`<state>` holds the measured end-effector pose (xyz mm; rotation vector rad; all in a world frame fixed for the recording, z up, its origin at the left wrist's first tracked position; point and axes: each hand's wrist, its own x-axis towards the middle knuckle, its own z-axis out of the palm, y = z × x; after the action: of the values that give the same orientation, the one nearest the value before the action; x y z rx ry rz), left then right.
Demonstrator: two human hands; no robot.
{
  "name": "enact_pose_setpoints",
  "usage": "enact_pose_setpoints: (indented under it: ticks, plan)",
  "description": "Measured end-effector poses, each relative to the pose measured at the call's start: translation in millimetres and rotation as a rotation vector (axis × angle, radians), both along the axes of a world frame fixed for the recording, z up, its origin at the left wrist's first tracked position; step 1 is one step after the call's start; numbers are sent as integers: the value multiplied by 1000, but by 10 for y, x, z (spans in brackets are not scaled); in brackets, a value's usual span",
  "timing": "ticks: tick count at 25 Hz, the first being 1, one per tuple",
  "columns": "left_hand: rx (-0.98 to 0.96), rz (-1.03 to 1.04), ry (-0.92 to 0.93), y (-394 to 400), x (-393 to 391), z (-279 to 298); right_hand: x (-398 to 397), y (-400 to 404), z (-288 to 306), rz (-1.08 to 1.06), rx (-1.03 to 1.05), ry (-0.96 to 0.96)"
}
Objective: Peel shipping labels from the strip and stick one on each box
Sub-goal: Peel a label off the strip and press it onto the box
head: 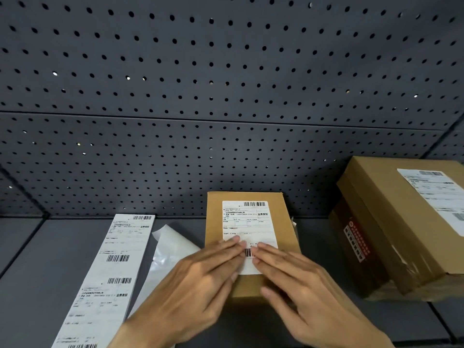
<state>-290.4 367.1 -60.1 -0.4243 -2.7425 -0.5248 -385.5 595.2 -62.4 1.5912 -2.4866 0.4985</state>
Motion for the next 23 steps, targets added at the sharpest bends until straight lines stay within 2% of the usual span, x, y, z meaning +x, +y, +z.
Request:
enact_pose_setpoints:
  ticks: [4,7,12,15,17,19,21,23]
  plan:
    - [-57,-59,72,24,105,-177,39,82,-162,63,14,90]
    - [-72,-61,160,11,104,-271,39,120,-257,55,-51,121]
    - [-5,-6,304,16,145,-369,108,168,-369,-11,-210,209]
    - [99,77,347,39,189,-412,130,186,-408,-61,-284,210]
    - [271,142,331,96,204,-411,162,167,-407,-93,-343,125]
    - [527,260,258,156,216,-348,195,153,-352,-160,-460,-45]
    - [861,404,134,206,238,-298,203,169,-247,-308,-600,-326]
    - [1222,524,21,244,250,-341,197,198,-204,-512,-753,-697]
